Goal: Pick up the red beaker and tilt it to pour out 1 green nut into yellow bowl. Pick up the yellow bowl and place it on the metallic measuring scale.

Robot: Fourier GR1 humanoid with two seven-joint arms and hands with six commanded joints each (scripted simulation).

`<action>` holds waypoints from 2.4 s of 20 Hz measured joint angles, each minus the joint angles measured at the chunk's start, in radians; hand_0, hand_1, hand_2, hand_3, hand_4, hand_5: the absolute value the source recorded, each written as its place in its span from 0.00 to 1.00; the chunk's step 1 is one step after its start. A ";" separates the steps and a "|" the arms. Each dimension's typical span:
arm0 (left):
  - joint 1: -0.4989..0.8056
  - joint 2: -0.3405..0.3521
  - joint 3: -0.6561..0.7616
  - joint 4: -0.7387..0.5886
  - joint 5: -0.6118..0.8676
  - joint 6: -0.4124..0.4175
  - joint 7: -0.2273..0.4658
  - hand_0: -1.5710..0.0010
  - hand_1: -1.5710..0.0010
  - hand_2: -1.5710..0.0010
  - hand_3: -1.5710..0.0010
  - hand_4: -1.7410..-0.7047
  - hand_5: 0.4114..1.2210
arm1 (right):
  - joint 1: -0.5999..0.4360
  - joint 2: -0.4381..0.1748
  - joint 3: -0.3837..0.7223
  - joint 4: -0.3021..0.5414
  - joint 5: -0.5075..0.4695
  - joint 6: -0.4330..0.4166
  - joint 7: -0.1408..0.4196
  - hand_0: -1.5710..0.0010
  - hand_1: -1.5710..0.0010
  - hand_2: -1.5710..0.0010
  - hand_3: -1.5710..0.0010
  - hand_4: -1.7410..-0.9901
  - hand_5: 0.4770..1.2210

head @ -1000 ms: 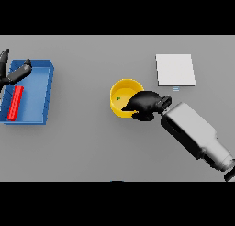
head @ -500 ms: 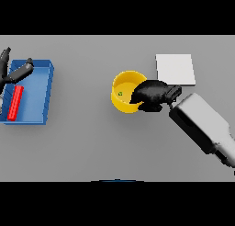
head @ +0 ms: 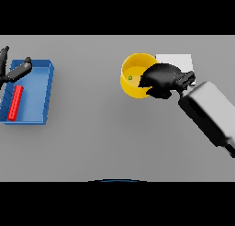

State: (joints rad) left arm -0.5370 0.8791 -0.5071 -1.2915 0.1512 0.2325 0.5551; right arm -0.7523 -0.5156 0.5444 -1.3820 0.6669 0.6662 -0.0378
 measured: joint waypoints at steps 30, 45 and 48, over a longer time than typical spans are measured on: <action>-0.012 0.046 -0.049 -0.029 0.039 0.042 0.047 1.00 1.00 1.00 1.00 0.90 0.40 | -0.205 0.028 -0.057 0.861 0.040 -0.410 -0.172 0.01 0.10 0.00 0.06 0.03 1.00; -0.035 0.033 -0.074 0.002 0.057 0.038 0.050 1.00 1.00 1.00 1.00 0.90 0.40 | -0.265 0.057 -0.046 0.997 0.037 -0.363 -0.225 0.92 0.93 0.84 0.72 0.53 0.36; -0.044 0.036 -0.079 0.007 0.062 0.042 0.055 1.00 1.00 1.00 1.00 0.89 0.40 | -0.274 0.061 -0.037 1.024 0.050 -0.369 -0.241 0.96 0.96 0.91 0.77 0.57 0.35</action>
State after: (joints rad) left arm -0.5811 0.9154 -0.5858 -1.2845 0.2132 0.2745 0.6098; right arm -1.0264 -0.4551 0.5070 -0.3583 0.7170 0.2969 -0.2789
